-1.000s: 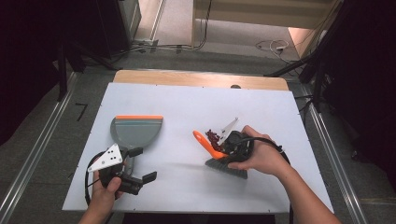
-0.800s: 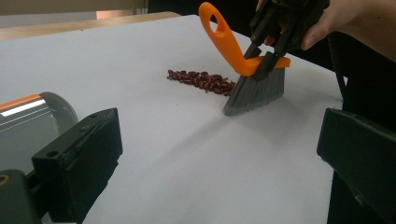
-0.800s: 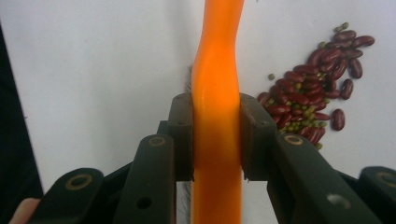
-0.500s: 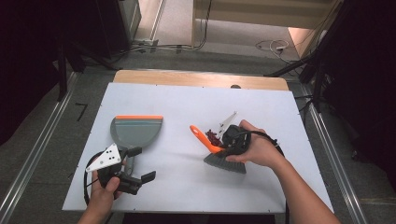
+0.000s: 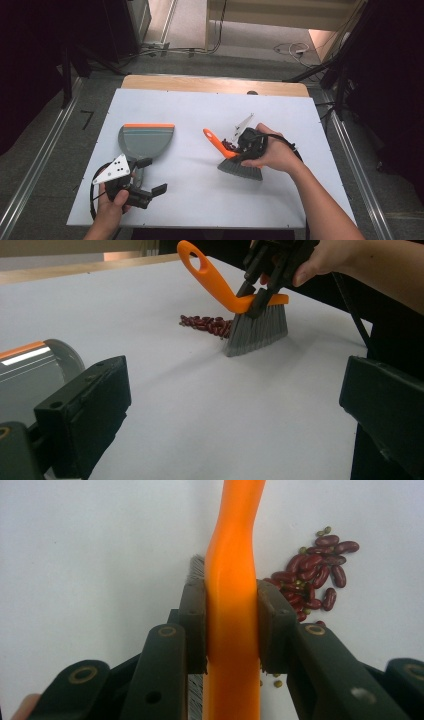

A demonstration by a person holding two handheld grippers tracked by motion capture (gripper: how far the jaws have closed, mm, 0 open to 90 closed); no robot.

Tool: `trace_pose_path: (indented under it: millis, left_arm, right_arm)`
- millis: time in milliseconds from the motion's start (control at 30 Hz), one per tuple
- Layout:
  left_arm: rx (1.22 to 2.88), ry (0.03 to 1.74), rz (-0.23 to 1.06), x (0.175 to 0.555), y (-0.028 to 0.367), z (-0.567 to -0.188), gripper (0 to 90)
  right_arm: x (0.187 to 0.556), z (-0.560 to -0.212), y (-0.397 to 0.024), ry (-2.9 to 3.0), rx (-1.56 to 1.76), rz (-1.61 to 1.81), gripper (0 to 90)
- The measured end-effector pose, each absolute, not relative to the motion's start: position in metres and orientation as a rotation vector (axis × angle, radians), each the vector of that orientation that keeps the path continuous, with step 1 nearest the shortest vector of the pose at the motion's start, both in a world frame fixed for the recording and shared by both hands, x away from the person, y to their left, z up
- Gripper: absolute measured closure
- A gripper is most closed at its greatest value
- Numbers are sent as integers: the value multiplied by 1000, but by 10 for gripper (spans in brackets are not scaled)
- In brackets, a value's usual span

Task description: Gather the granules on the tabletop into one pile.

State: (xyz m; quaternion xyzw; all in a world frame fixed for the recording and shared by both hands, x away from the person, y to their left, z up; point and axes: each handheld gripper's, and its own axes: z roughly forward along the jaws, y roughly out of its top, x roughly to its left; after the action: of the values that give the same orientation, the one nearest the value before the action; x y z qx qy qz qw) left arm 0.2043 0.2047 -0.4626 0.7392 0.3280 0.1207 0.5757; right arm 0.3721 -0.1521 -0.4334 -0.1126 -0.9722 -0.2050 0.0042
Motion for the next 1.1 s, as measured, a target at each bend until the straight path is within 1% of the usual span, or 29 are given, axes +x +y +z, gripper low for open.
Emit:
trace_pose_path:
  millis: [300,1100]
  left_arm:
    - [1726,767,283,204,205,-463,10]
    - [1725,771,286,204,207,-462,11]
  right_arm:
    - [383,-435,-150,-3035,-320,-657,678]
    - [405,-434,-146,-3047,-399,-694,676]
